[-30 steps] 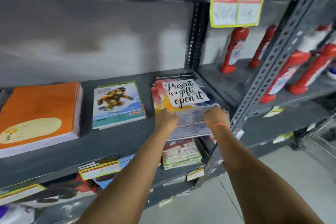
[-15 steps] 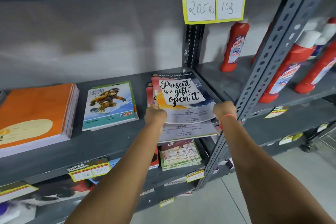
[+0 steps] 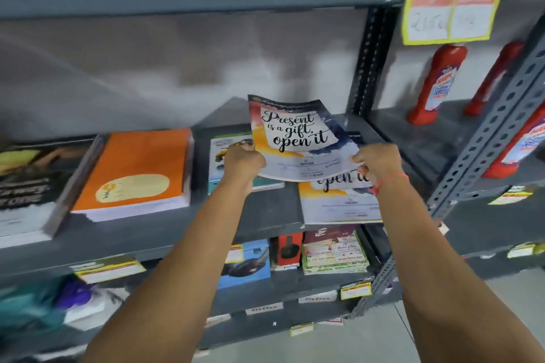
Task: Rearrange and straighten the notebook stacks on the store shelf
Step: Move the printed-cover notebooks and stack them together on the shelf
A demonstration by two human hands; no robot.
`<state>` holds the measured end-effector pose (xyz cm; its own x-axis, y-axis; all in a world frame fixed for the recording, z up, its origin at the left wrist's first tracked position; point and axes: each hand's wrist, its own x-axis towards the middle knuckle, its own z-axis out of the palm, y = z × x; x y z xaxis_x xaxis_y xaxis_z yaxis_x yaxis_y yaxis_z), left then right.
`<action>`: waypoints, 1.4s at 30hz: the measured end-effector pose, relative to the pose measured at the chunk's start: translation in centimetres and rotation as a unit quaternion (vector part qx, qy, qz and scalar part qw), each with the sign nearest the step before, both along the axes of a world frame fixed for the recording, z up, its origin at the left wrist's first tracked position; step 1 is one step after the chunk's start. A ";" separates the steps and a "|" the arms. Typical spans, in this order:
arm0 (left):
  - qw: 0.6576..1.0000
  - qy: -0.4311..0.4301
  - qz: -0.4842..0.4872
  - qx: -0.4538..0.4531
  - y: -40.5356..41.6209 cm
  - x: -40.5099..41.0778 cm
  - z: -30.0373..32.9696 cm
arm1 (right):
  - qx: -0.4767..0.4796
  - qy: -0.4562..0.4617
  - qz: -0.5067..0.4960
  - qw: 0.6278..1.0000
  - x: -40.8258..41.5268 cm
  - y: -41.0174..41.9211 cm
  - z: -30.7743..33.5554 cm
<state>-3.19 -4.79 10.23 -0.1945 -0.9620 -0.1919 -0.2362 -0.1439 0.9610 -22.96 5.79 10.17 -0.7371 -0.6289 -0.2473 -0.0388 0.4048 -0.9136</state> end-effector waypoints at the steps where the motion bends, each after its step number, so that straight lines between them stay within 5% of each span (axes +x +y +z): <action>1: 1.000 -0.007 0.016 -0.018 -0.7 2.1 0.4 | -0.016 0.001 0.012 1.000 1.8 -1.1 0.4; 7: 0.995 -0.035 0.066 -0.068 -4.7 17.3 2.5 | -0.107 -0.016 0.088 0.990 16.2 -7.1 2.5; 19: 0.981 -0.084 0.170 -0.041 -11.8 45.0 2.8 | -0.071 -0.024 0.171 0.982 43.0 -16.6 1.4; 31: 0.983 -0.056 0.172 -0.021 -14.1 51.3 -3.1 | 0.028 -0.079 0.210 0.974 49.9 -19.6 -3.5; 36: 0.983 -0.099 0.152 -0.015 -15.2 51.8 -4.2 | 0.033 0.012 0.178 0.983 50.4 -20.2 -5.0; 42: 0.967 -0.226 0.117 -0.011 -16.1 52.2 -4.6 | 0.097 0.090 0.252 0.959 50.2 -19.9 -5.5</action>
<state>49.05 -20.90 5.68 0.1274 -0.9743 -0.1856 -0.5970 -0.2247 0.7701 27.26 -14.09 4.68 -0.3933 -0.8718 -0.2921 -0.4247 0.4540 -0.7833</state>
